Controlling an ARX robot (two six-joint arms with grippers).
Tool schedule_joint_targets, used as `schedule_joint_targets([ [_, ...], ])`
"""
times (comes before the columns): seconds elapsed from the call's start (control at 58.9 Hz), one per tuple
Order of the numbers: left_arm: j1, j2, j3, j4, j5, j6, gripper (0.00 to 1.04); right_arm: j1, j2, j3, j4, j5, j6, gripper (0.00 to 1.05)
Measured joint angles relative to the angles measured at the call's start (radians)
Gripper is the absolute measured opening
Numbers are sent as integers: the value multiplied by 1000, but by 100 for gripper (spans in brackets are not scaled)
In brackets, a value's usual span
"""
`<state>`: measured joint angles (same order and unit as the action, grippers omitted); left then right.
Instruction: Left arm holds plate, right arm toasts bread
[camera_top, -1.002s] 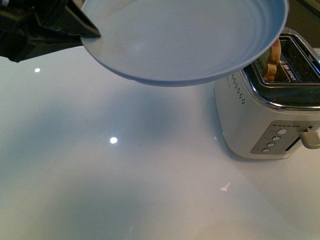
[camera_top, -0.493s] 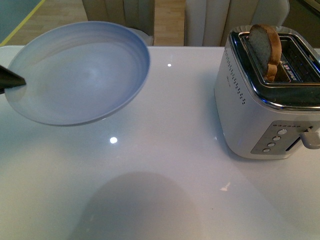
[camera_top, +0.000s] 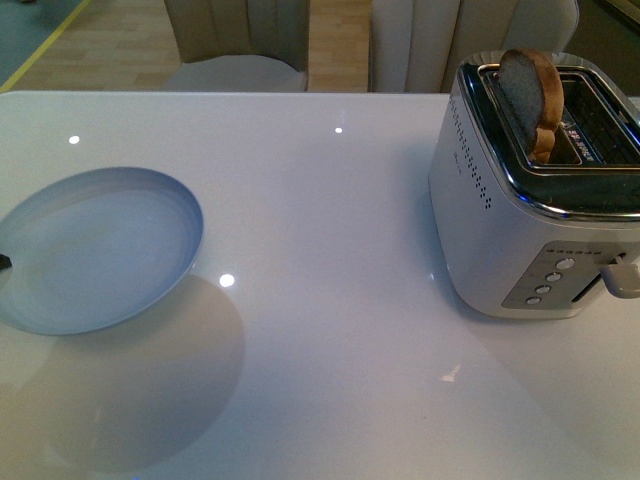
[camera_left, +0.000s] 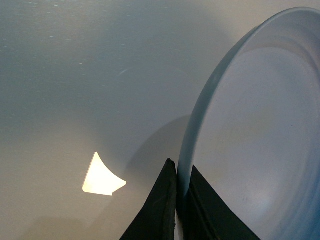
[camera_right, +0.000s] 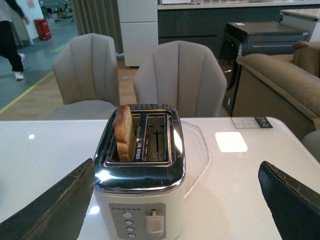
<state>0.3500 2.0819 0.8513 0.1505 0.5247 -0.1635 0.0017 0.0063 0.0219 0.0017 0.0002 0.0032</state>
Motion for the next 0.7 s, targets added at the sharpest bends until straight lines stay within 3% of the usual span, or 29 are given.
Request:
schedule_joint_targets([
  [0.697,49,256,193,-19,-27,102,3,0,0,0,0,0,0,96],
])
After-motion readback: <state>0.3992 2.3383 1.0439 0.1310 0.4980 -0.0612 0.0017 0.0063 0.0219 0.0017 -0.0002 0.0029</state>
